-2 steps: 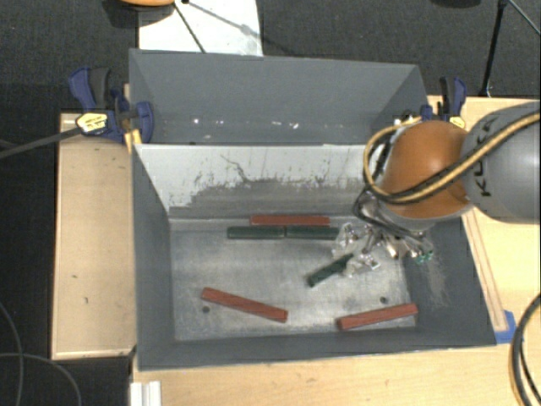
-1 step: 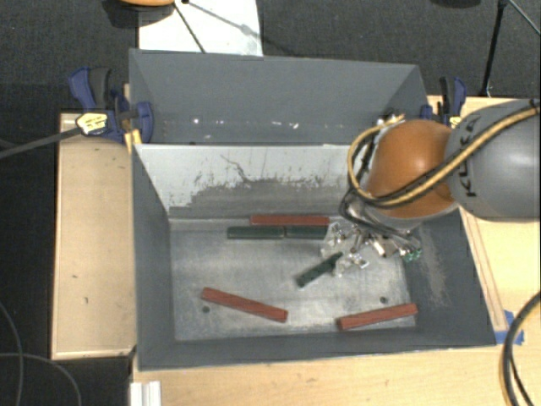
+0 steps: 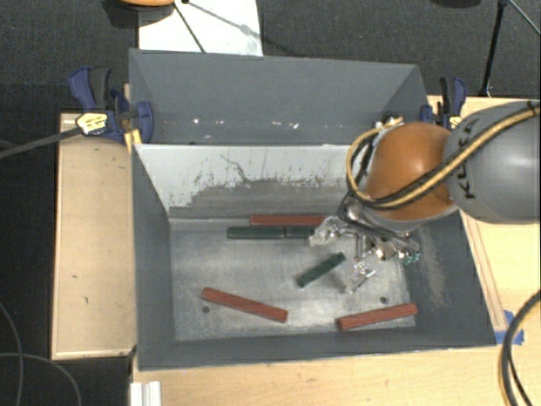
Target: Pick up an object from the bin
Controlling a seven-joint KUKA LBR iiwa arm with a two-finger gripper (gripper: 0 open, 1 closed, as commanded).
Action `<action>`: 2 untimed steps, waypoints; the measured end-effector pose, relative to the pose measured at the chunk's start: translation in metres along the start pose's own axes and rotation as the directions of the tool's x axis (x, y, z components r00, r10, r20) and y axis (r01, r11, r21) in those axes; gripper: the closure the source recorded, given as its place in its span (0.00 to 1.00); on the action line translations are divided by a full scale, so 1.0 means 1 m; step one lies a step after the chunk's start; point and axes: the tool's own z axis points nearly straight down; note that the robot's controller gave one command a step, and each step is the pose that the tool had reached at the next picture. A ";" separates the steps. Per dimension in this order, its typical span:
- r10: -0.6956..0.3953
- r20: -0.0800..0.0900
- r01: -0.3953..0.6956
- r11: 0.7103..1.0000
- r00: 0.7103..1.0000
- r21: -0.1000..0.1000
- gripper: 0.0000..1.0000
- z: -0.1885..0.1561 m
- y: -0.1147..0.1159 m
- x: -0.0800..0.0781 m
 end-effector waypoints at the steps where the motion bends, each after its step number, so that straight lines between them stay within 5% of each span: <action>1: 0.001 0.014 -0.001 1.000 1.000 0.001 1.00 -0.003 0.001 -0.005; 2: 0.001 0.014 -0.001 1.000 1.000 0.001 1.00 -0.003 0.001 -0.005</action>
Offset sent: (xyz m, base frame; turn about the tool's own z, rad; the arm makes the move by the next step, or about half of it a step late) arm 0.0000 0.0000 0.0000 0.0000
